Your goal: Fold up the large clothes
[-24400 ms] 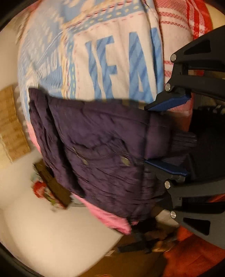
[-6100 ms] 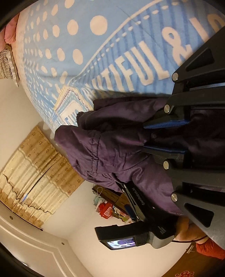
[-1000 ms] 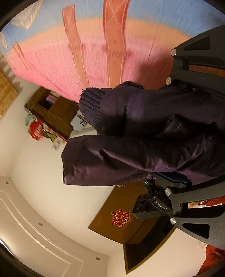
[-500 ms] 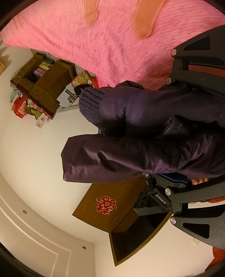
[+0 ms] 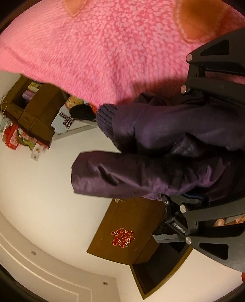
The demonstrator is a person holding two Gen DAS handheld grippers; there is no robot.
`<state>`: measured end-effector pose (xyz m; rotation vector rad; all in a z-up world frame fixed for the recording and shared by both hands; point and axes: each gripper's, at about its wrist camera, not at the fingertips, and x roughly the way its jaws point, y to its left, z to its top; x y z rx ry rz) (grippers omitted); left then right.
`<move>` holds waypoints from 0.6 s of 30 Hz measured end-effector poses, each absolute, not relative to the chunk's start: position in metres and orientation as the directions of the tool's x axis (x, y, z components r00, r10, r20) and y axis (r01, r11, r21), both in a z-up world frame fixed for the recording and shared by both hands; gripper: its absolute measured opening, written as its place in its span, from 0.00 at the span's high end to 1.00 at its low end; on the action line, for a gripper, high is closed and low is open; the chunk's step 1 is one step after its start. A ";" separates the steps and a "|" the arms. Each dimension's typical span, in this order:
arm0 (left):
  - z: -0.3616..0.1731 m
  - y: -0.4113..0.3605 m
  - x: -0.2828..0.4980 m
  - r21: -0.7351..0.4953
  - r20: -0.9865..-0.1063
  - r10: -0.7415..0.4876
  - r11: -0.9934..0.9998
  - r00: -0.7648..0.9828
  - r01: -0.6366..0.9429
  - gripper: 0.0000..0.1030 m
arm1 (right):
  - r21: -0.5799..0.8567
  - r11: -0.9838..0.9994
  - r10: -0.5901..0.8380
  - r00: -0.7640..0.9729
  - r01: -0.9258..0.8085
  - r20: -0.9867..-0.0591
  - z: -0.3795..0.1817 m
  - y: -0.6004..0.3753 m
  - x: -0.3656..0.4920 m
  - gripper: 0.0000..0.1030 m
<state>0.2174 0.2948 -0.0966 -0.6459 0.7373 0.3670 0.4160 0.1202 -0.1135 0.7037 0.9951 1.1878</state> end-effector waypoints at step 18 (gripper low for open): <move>-0.078 0.265 0.213 -0.128 -0.715 0.338 0.797 0.612 -0.590 0.00 | 0.547 0.528 0.847 0.350 -0.650 -0.400 0.019 0.061 0.346 0.68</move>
